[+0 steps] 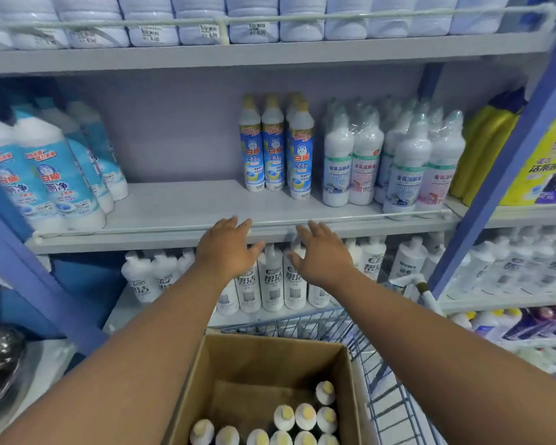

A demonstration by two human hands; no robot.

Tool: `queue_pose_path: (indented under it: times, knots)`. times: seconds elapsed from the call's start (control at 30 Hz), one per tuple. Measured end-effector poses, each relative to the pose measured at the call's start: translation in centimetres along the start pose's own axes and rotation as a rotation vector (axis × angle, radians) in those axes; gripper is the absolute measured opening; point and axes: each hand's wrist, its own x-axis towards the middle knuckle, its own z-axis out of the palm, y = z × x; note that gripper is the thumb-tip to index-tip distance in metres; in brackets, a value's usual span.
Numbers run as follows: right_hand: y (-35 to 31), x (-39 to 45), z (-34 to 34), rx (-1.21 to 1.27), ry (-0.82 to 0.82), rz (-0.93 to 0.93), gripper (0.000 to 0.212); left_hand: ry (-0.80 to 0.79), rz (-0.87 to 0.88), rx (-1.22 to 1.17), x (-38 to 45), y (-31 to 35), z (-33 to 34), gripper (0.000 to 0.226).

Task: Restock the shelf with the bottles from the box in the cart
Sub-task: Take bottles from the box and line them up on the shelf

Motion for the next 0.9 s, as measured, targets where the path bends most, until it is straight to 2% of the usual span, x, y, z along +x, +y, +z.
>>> queue_pose_path:
  times: [0.17, 0.5, 0.7, 0.9]
  knots:
    - [0.1, -5.6, 2.2, 0.003, -0.092, -0.028, 0.074, 0.006, -0.01, -0.001, -6.2, 1.4, 2.2, 0.07]
    - [-0.6, -10.8, 9.0, -0.009, -0.253, -0.047, 0.072, -0.142, -0.036, -0.034, -11.7, -0.8, 8.6, 0.069]
    - [0.1, -12.2, 13.9, 0.003, -0.325, 0.043, 0.071, -0.221, 0.017, -0.082, -11.2, -2.8, 12.9, 0.071]
    - [1.3, -14.0, 18.6, 0.044, -0.44, 0.255, 0.071, -0.38, 0.093, -0.092, -10.5, -3.5, 17.9, 0.071]
